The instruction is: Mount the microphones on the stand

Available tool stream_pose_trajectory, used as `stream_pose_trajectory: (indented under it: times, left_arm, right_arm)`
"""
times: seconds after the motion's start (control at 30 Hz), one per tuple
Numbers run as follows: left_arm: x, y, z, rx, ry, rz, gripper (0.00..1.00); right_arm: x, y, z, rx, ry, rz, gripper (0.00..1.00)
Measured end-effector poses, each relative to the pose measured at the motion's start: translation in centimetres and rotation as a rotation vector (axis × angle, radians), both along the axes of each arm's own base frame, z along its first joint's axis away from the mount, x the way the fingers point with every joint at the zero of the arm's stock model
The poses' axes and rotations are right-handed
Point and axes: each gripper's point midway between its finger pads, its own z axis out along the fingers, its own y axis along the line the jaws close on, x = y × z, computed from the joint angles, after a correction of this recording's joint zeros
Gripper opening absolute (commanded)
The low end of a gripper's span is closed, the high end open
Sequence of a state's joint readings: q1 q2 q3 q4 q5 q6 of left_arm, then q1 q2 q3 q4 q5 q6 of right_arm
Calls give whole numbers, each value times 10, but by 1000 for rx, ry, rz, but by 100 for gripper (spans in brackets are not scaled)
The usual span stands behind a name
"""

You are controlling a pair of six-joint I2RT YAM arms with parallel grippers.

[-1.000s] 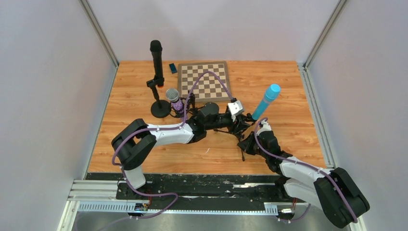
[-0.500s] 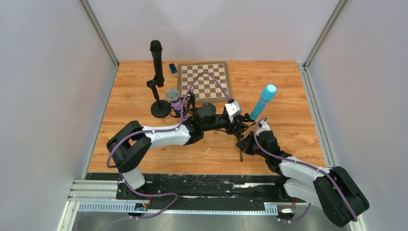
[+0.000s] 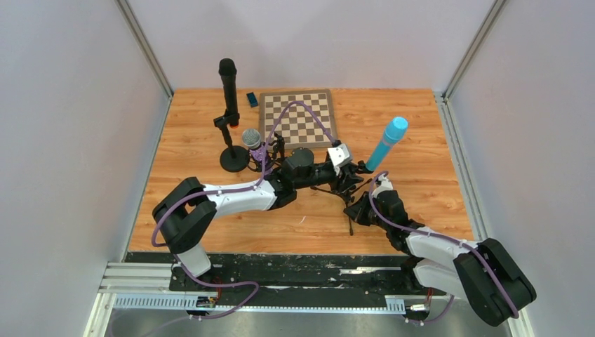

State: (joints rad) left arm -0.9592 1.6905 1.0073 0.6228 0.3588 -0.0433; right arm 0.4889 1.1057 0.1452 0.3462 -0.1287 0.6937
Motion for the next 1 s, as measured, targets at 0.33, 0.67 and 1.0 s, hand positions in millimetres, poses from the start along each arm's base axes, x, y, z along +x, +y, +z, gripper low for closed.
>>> stream_pose_trajectory:
  times: [0.33, 0.67, 1.0]
  left_arm:
    - [0, 2, 41, -15, -24, -1, 0]
    - [-1, 1, 45, -12, -25, -13, 63]
    - [-9, 6, 88, -102, -105, -27, 99]
  right_arm:
    - [2, 2, 0, 5, 3, 7, 0]
    - [2, -1, 1, -4, 1, -7, 0]
    - [2, -6, 0, -18, 5, -29, 0]
